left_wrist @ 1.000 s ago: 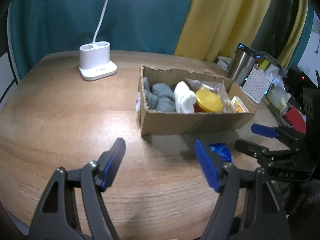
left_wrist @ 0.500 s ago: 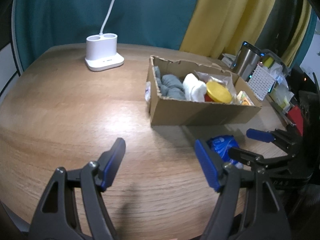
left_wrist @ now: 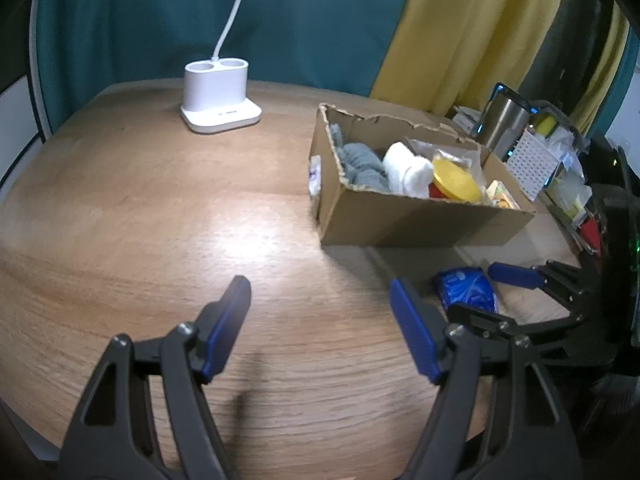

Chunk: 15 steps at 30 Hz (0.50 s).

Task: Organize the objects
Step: 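Lower the open right tool around the blue packet on the table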

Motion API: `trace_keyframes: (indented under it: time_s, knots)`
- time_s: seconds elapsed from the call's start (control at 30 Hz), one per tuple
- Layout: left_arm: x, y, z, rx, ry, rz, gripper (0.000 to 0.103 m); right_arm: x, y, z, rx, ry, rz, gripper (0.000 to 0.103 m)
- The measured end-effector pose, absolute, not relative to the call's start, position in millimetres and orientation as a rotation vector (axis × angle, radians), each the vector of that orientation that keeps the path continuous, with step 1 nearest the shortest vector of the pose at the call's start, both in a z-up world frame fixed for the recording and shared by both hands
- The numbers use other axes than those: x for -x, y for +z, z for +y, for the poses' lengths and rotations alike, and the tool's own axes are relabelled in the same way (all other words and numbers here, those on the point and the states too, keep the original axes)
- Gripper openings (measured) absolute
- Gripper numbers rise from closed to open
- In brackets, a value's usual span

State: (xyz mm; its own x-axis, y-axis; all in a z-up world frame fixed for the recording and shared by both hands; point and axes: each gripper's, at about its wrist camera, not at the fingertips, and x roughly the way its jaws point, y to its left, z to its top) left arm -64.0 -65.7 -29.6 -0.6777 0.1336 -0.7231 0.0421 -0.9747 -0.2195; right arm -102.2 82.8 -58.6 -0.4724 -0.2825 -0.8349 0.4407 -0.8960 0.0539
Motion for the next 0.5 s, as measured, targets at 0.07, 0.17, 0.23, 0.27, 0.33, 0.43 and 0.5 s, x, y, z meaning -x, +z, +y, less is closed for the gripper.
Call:
trace_keyframes:
  time_s: [0.07, 0.17, 0.23, 0.27, 0.33, 0.43, 0.5]
  knots:
    - [63.8, -29.7, -65.2, 1.24, 2.812, -0.336, 0.073, 103.1, -61.4, 81.0, -1.31, -2.375, 0.253, 0.08]
    - [64.0, -30.1, -64.2, 1.245, 2.811, -0.335, 0.073, 103.9, -62.8, 79.7, -1.312, -2.383, 0.261, 0.08]
    - [64.0, -30.8, -62.6, 1.247, 2.808, -0.333, 0.073, 103.7, -65.4, 79.6, -1.321, -2.387, 0.288, 0.071]
    - [63.8, -31.2, -61.8, 1.249, 2.807, -0.331, 0.073, 103.6, -66.4, 80.2, -1.322, -2.388, 0.29, 0.068]
    - [63.3, -31.8, -60.5, 1.252, 2.805, -0.327, 0.073, 102.6, -66.7, 81.1, -1.319, -2.389, 0.286, 0.067]
    - [63.1, -32.3, -58.5, 1.258, 2.804, -0.318, 0.073, 100.9, -67.4, 81.1, -1.309, -2.391, 0.288, 0.062]
    - [63.3, -31.1, -56.7, 1.257, 2.805, -0.312, 0.073, 99.7, -66.2, 82.9, -1.302, -2.387, 0.28, 0.058]
